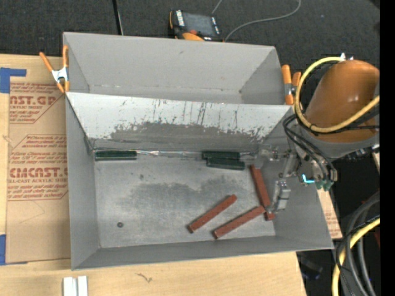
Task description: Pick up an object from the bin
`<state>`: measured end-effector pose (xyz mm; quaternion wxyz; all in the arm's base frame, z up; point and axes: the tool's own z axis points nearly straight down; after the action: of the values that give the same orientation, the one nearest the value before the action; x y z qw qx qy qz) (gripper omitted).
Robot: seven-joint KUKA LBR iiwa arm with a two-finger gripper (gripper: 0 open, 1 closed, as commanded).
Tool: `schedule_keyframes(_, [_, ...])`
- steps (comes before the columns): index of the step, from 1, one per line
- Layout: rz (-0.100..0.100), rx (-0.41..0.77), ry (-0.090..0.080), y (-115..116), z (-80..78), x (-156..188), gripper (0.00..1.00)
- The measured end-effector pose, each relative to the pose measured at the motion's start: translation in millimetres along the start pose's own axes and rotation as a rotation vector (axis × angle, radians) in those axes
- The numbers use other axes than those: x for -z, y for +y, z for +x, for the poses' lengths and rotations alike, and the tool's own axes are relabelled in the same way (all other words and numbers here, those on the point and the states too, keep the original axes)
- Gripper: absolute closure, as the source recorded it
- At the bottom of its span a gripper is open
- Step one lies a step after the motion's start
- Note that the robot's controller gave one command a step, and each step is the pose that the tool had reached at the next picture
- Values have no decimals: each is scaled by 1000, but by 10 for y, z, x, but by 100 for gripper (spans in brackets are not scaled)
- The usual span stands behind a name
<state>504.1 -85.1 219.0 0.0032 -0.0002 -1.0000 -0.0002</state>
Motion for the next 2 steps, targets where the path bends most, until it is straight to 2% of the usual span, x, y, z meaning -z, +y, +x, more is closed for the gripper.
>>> schedule_keyframes(1, [0, 444, -2, 648, -76, -1514, 0])
schedule_keyframes(2, [2, 441, -8, 642, -102, -1465, 100])
